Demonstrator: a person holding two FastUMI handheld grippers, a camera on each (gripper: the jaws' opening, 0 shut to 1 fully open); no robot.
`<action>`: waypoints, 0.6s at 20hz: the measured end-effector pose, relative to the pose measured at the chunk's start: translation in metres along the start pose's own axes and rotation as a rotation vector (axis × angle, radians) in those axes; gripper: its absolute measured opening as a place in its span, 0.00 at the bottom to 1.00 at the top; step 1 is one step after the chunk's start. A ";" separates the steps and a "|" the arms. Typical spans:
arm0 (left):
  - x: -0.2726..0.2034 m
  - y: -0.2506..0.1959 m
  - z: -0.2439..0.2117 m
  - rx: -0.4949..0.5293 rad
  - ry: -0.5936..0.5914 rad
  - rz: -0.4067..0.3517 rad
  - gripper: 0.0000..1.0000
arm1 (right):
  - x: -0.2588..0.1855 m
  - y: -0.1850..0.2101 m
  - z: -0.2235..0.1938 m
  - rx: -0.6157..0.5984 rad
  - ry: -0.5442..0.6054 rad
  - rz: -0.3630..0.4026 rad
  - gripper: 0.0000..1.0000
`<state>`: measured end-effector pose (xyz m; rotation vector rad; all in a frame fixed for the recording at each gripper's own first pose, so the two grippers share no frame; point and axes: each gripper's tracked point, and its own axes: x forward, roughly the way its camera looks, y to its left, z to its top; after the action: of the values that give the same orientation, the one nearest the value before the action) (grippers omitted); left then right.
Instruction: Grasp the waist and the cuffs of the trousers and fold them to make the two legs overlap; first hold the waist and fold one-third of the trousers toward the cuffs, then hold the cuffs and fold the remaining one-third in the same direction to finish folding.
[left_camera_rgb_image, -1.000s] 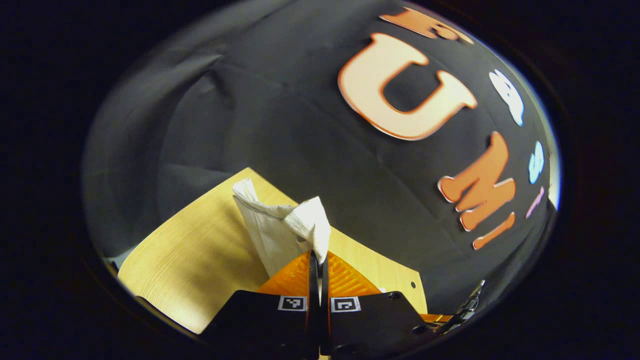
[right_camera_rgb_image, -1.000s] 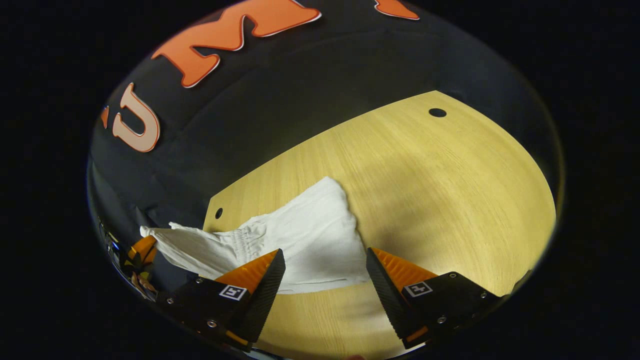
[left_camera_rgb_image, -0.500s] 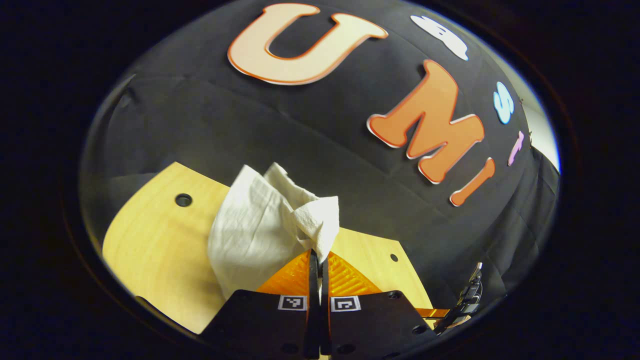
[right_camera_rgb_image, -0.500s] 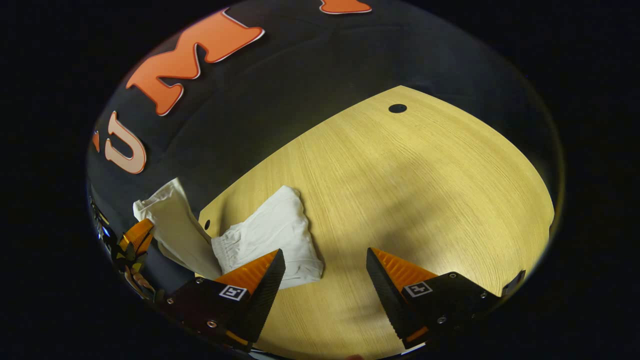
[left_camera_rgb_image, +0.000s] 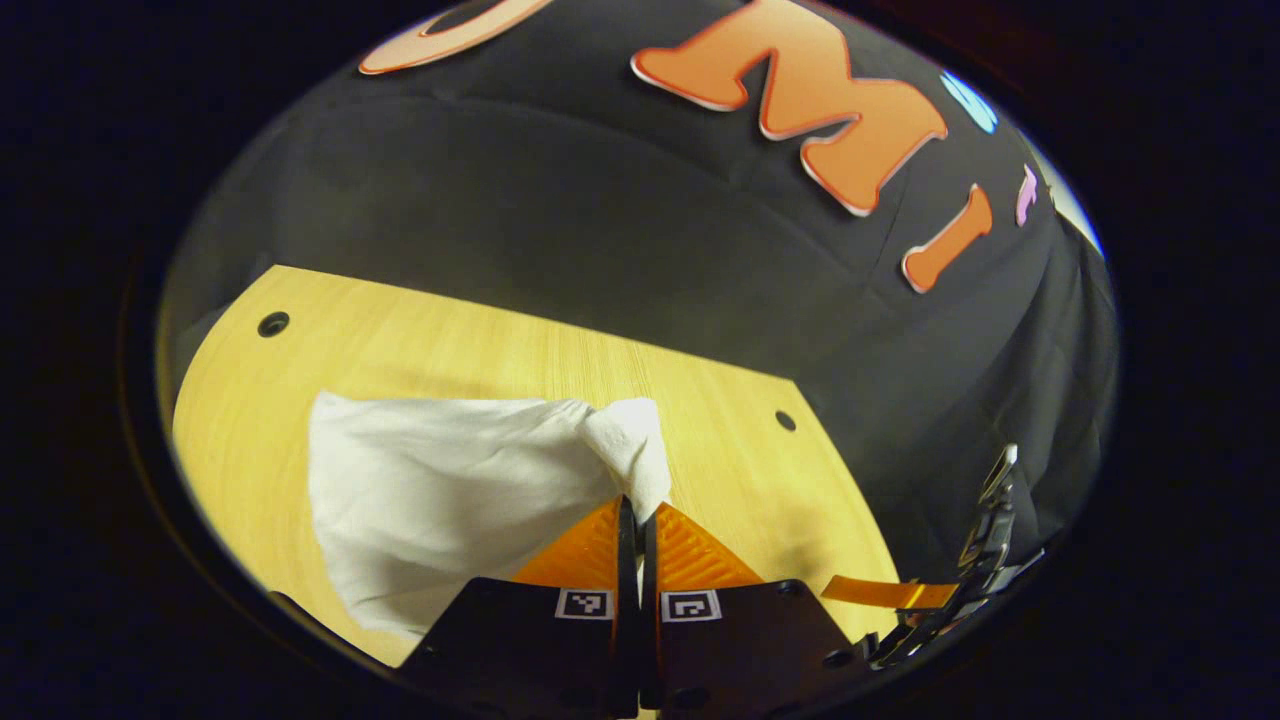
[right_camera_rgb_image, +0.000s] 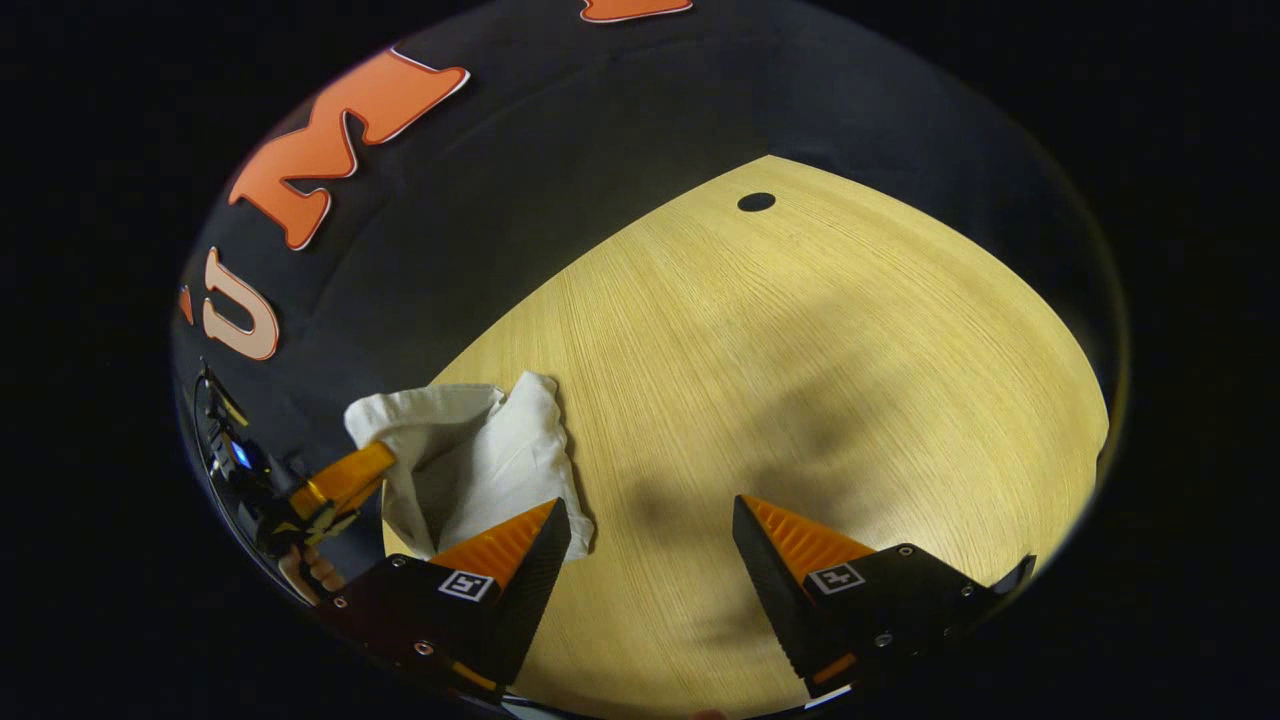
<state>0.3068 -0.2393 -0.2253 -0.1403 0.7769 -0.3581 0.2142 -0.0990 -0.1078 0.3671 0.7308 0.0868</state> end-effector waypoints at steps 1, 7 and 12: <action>0.012 -0.004 -0.015 0.016 0.032 0.009 0.04 | 0.000 -0.003 -0.001 -0.004 0.002 -0.002 0.98; 0.043 -0.011 -0.072 0.092 0.147 0.025 0.16 | -0.005 -0.010 -0.001 -0.026 0.002 -0.003 0.98; 0.041 -0.028 -0.081 0.144 0.144 -0.012 0.98 | -0.012 -0.011 0.001 -0.036 -0.021 -0.007 0.98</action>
<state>0.2690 -0.2798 -0.3025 0.0164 0.8900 -0.4375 0.2055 -0.1117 -0.1031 0.3305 0.7087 0.0896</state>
